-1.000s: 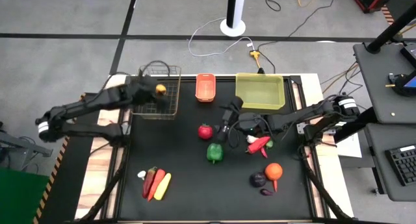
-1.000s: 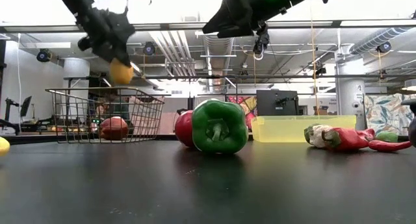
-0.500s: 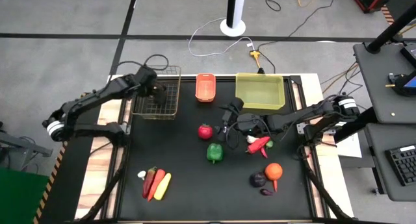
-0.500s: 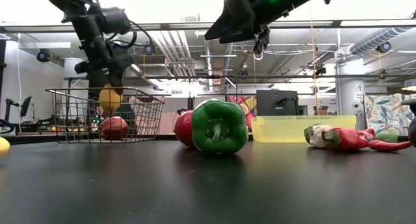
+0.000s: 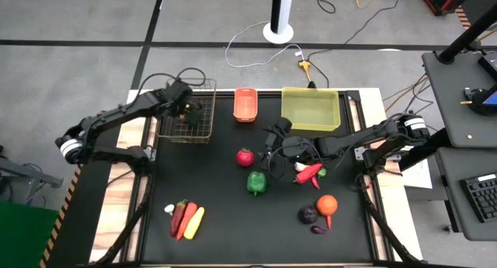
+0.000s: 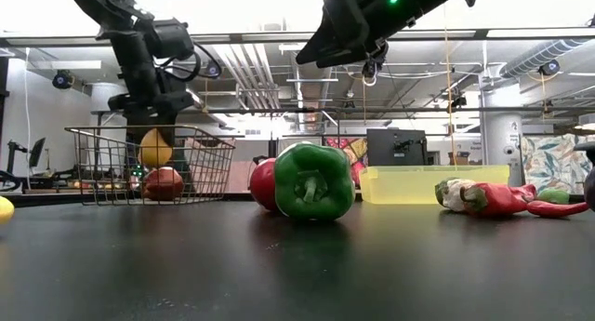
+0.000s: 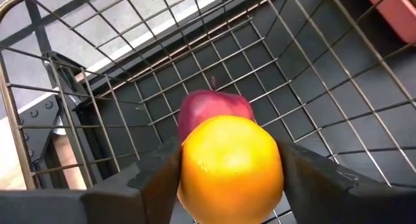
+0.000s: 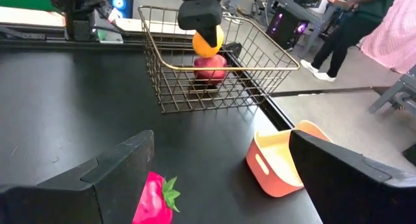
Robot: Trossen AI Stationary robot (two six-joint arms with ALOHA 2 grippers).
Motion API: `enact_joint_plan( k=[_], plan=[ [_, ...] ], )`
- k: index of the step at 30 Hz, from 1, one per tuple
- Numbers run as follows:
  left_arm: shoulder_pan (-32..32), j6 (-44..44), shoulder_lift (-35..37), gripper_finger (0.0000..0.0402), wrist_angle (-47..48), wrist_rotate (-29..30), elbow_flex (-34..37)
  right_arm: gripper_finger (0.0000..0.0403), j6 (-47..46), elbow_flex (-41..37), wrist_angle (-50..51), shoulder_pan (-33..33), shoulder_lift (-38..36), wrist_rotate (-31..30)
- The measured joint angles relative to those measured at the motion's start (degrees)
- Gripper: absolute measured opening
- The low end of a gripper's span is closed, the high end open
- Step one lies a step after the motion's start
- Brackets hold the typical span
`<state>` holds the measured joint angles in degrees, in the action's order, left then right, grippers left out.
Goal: Sort produce into baskets
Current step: Put the yellow lemon into the wire basket, then put the green bell pepper into the yellow bin
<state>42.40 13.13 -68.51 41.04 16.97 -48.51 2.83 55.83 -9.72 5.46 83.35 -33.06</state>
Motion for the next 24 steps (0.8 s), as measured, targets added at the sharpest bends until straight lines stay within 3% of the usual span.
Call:
enact_joint_plan(
  k=[8, 14, 18, 24],
  plan=[
    [0.0, -0.1, 0.8, 0.0286, 0.1, 0.0, 0.0, 0.0350, 0.0, 0.0, 0.0, -0.3, 0.0, 0.0],
    [-3.1, -0.1, 3.3, 0.0301, -0.1, -1.3, -0.1, 0.0350, -1.7, 0.0, 1.3, -0.2, -0.2, 0.0],
    [-9.1, 0.6, 7.2, 0.0298, -1.0, -2.0, -0.1, 0.0350, -6.2, 1.6, 7.2, -0.4, -0.8, 0.0],
    [-23.2, 2.0, 12.1, 0.0289, -6.2, -0.8, 0.1, 0.0350, -16.9, 8.7, 27.0, -0.5, -0.9, 0.0]
  ],
)
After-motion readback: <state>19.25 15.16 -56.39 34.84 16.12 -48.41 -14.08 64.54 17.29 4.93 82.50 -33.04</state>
